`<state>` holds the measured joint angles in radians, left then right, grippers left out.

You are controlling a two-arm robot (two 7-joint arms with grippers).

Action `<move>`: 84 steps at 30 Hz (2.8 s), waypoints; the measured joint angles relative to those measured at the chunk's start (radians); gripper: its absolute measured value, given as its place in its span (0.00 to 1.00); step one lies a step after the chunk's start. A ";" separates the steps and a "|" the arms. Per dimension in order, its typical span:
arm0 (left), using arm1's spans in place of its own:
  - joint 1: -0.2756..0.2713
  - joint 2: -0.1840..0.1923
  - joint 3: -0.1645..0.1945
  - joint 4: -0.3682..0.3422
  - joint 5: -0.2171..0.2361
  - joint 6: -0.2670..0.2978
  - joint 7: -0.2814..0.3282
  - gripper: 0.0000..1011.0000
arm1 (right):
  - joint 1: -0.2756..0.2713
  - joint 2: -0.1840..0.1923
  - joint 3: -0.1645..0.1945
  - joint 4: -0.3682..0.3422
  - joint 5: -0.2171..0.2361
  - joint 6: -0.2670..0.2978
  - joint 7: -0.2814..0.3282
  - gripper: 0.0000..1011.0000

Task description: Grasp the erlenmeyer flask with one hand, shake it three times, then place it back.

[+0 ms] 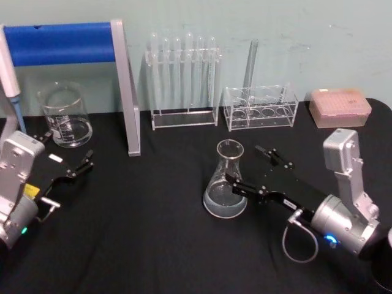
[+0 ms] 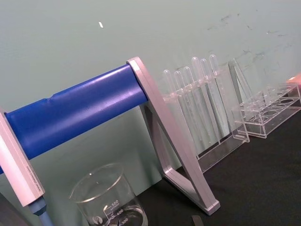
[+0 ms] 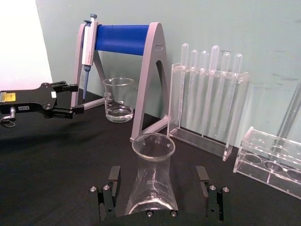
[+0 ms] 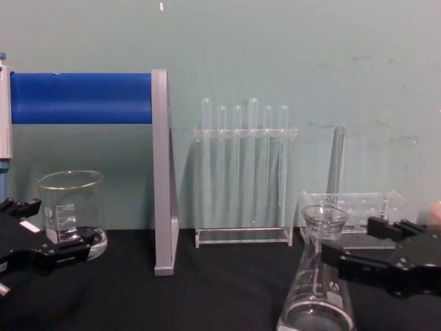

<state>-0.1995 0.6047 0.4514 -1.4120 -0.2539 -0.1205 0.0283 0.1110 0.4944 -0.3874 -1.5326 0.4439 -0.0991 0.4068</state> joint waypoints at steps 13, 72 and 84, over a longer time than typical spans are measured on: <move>0.000 0.000 0.000 0.000 0.000 0.000 0.000 0.99 | 0.055 -0.063 -0.010 0.067 -0.049 0.020 0.021 0.99; 0.000 0.000 0.000 0.000 0.000 0.000 0.000 0.99 | 0.111 -0.149 0.009 0.152 -0.108 0.015 0.028 0.70; 0.000 0.000 0.000 0.000 0.000 0.000 0.000 0.99 | 0.111 -0.149 0.009 0.152 -0.108 0.015 0.027 0.44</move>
<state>-0.1996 0.6047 0.4514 -1.4120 -0.2539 -0.1205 0.0282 0.2220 0.3453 -0.3786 -1.3809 0.3357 -0.0836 0.4338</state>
